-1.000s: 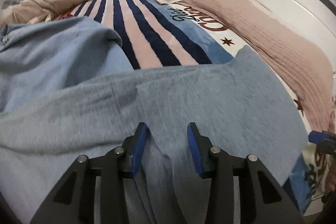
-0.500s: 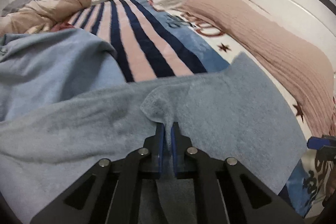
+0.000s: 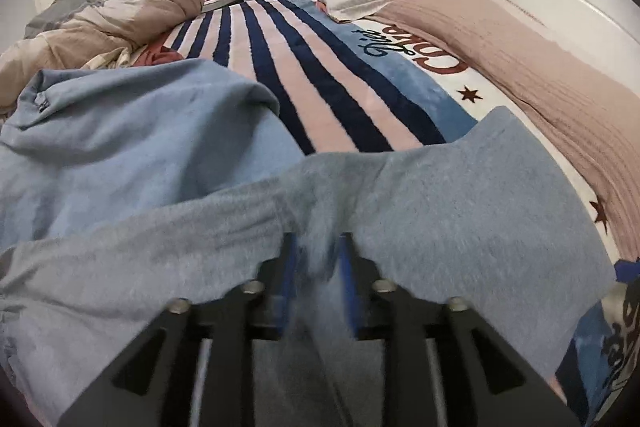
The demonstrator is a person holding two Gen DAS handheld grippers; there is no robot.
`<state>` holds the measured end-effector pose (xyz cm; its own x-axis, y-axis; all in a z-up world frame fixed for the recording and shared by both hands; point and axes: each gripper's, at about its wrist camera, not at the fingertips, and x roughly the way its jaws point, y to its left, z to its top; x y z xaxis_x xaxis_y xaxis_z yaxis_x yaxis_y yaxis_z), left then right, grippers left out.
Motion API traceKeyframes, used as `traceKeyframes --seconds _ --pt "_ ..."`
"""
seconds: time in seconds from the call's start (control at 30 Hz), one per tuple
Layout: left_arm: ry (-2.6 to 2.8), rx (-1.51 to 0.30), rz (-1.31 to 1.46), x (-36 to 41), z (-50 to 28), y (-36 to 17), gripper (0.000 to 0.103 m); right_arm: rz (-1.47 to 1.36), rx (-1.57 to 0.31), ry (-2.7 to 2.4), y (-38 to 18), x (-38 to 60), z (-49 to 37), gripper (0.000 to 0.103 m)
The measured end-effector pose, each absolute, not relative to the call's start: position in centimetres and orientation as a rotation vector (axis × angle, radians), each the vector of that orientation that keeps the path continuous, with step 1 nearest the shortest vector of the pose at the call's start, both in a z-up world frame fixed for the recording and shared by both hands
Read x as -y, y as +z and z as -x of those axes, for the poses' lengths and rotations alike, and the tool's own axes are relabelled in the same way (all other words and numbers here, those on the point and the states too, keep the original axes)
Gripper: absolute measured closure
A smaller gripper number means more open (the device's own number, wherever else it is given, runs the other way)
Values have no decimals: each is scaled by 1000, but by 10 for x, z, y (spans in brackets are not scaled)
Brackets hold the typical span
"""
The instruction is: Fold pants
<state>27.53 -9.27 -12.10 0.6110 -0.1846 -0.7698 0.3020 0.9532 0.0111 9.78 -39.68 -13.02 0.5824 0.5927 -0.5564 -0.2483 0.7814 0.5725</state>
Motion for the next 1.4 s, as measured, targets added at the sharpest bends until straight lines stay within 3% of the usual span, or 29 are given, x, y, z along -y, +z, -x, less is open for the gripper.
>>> traceKeyframes --seconds 0.07,0.27,0.57,0.9,1.2,1.27,1.33,1.37,1.4 --pt "-277 -859 -118 81 -265 -117 61 -469 -810 511 -130 397 -98 73" --pt "-193 -824 -14 26 -229 -99 45 -454 -808 499 -126 399 -93 73" --pt "44 -766 137 -96 -163 -92 37 -382 -817 489 -109 373 -98 63" --pt "116 -736 321 -187 -121 -122 36 -180 -884 591 -104 248 -137 38" --pt "-26 -686 371 -186 -110 -128 36 144 -993 537 -138 163 -155 38" --pt "-29 -682 354 -184 -110 -129 36 189 -972 499 -140 163 -154 42" --pt "-27 -681 349 -183 -112 -129 36 237 -953 457 -142 164 -152 60" --pt "-31 -680 355 -183 -113 -130 36 255 -945 439 -143 163 -152 79" --pt "-35 -676 360 -183 -114 -130 36 273 -935 426 -143 164 -152 89"
